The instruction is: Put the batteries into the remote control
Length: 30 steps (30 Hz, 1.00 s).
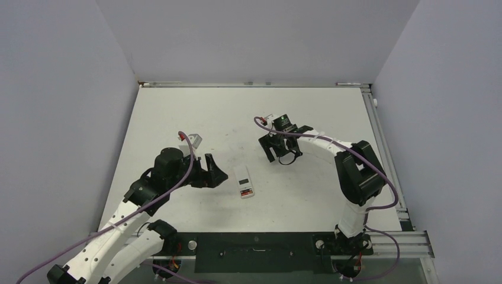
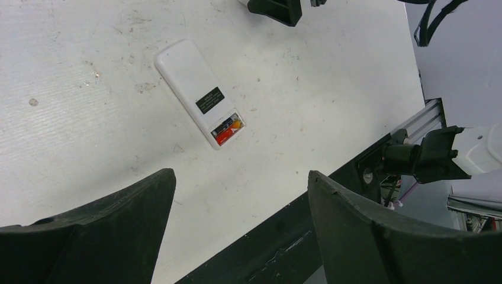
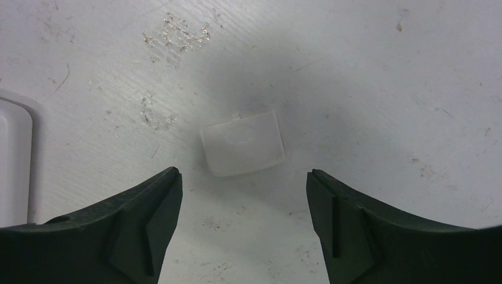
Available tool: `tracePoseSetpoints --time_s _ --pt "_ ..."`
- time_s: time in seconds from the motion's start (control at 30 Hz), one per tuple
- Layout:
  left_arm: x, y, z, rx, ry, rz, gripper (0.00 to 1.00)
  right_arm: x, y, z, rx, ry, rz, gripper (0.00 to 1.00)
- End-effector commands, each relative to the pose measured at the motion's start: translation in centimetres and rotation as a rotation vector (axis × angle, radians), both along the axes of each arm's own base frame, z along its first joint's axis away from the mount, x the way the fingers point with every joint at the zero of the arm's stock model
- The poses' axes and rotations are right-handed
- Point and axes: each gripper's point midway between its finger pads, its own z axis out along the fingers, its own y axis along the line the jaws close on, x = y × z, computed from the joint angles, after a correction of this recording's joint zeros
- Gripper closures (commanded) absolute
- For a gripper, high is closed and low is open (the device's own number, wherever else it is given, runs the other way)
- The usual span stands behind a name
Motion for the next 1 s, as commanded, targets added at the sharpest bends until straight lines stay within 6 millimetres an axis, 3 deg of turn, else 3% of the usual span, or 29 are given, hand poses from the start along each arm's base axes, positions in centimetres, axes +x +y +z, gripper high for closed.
tracePoseSetpoints --time_s 0.0,0.53,0.97 --pt "0.0 -0.1 2.1 -0.018 -0.068 -0.035 0.20 1.0 0.9 0.6 0.014 -0.001 0.081 0.26" --pt "-0.2 -0.1 1.7 -0.018 -0.060 -0.033 0.19 0.9 1.0 -1.7 0.028 0.065 0.126 0.34" --pt "0.1 0.1 1.6 -0.017 -0.056 -0.019 0.19 0.8 0.9 -2.2 0.022 0.078 0.126 0.42"
